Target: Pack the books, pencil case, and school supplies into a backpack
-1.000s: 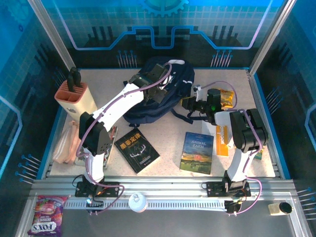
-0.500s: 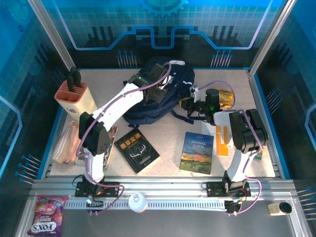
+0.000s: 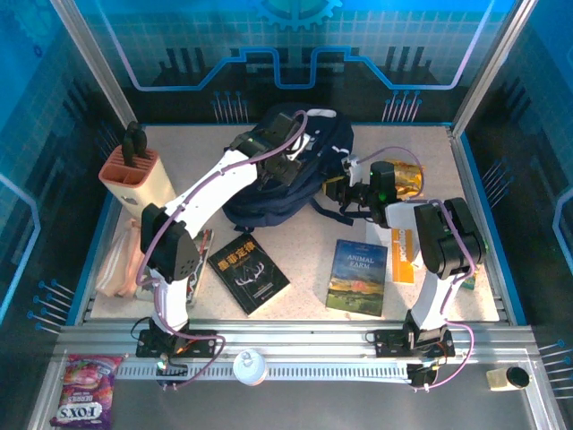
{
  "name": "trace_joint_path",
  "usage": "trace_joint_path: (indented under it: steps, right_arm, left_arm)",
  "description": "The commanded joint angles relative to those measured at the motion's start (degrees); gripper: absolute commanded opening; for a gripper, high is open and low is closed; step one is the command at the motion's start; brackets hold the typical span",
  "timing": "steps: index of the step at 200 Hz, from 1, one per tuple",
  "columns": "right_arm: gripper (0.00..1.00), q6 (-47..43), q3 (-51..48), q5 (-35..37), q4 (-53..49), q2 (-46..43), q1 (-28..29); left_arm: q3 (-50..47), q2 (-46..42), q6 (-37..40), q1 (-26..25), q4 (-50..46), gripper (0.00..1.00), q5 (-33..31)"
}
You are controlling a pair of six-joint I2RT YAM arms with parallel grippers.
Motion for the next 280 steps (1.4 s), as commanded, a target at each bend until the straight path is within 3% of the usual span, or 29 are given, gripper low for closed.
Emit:
trace_joint_path:
  steps: [1,23,64,115,202,222,254,280]
  right_arm:
    - [0.17,-1.3,1.6,0.2,0.4,0.8,0.9]
    - [0.1,-1.6,0.9,0.4,0.2,-0.3,1.1]
    - [0.11,-1.4,-4.1,1.1,1.3,-5.1,2.8]
    - [0.12,-1.7,-9.0,6.3,0.6,-11.1,10.0]
    - [0.12,1.1,-10.8,15.0,4.8,-10.5,22.9]
    - [0.14,3.4,-13.6,18.0,7.6,-12.4,22.3]
    - [0.32,12.2,-21.0,19.3,12.2,-21.1,16.1]
    - [0.38,18.5,-21.4,18.6,-0.6,-30.8,11.7]
  left_arm:
    - [0.8,-4.8,-1.5,0.0,4.6,0.0,1.6]
    - [0.7,-4.5,-1.9,0.2,4.7,0.0,1.5]
    - [0.9,-3.1,-4.5,0.8,4.9,0.0,2.4]
    - [3.1,0.3,-9.5,0.8,6.4,0.0,10.8]
    - [6.6,5.4,-14.2,0.8,8.4,0.0,14.8]
    - [6.9,5.8,-14.2,0.9,8.5,0.0,14.9]
    - [4.8,4.4,-14.2,1.6,9.3,0.0,14.8]
    - [2.1,2.5,-14.1,2.1,10.9,0.0,15.4]
